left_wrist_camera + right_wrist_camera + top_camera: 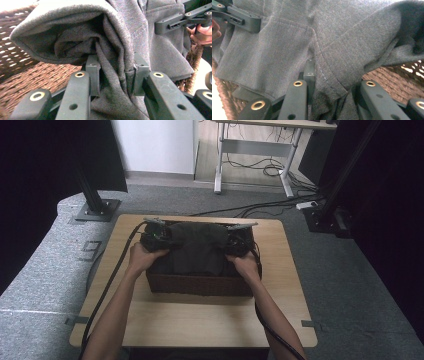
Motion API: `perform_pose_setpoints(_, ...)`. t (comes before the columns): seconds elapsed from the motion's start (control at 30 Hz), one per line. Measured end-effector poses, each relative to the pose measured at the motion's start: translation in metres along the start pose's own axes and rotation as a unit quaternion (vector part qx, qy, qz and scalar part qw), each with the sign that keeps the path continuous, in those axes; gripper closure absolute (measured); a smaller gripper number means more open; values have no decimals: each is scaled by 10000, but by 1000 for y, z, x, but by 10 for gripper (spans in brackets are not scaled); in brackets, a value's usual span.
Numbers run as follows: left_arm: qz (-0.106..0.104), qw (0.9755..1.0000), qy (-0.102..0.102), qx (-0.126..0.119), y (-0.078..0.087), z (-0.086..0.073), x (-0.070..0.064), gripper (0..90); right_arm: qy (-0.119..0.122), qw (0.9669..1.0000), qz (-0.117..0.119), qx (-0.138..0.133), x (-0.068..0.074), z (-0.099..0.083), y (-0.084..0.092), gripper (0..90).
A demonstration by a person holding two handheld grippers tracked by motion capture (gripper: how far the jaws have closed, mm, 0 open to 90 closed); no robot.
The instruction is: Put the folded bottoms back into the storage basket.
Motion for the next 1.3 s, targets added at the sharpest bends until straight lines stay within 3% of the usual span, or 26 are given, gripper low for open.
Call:
perform_pose_setpoints(0.07, -79, 10000, 15, 56, -9, 1, -4, 667, -79, 9999, -35, 63, -6, -5, 4, 691)
perform_pose_setpoints(0.2, 34, 9995, -104, 303, -30, 2, -13, 668, -143, 9996, -194, 155, -18, -12, 13, 703)
perform_pose_setpoints(0.37, 42, 9992, -27, 394, -36, 0, -13, 668, -238, 9991, -251, 230, -26, -16, 15, 704)
perform_pose_setpoints(0.57, 546, 9956, -105, 759, -27, -6, -5, 666, -158, 9985, -264, 450, -17, -12, -2, 699)
perform_pose_setpoints(0.7, 721, 9932, -29, 909, -36, -8, -1, 659, -253, 9970, -350, 639, -20, -16, -11, 678)
perform_pose_setpoints(0.8, 1061, 9886, -72, 1070, -41, -8, 2, 631, -419, 9952, -423, 774, -26, -19, -13, 625)
perform_pose_setpoints(0.9, 1451, 9816, -124, 1236, -41, -10, 7, 561, -477, 9925, -709, 874, -32, -19, -14, 503)
perform_pose_setpoints(1.03, 1890, 9724, 49, 1365, -37, -11, 14, 456, -442, 9909, -1027, 753, -41, -17, -7, 387)
perform_pose_setpoints(1.1, 1956, 9711, 113, 1362, -32, -10, 16, 413, -449, 9905, -1104, 689, -43, -16, -2, 370)
perform_pose_setpoints(1.13, 2075, 9690, 108, 1334, -29, -9, 17, 388, -405, 9909, -1110, 648, -44, -15, 1, 359)
perform_pose_setpoints(1.3, 2123, 9687, -33, 1289, -20, -10, 18, 336, -305, 9927, -1045, 526, -43, -14, 6, 323)
Point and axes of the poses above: each handheld gripper's, and its own axes: y roughly backward along the jaws, z roughly out of its top, x roughly to its left, the point moved 6 cm from there along -y, roughly forward along the jaws, and after that the axes turned 3 degrees about x, right-handed, at the moved point
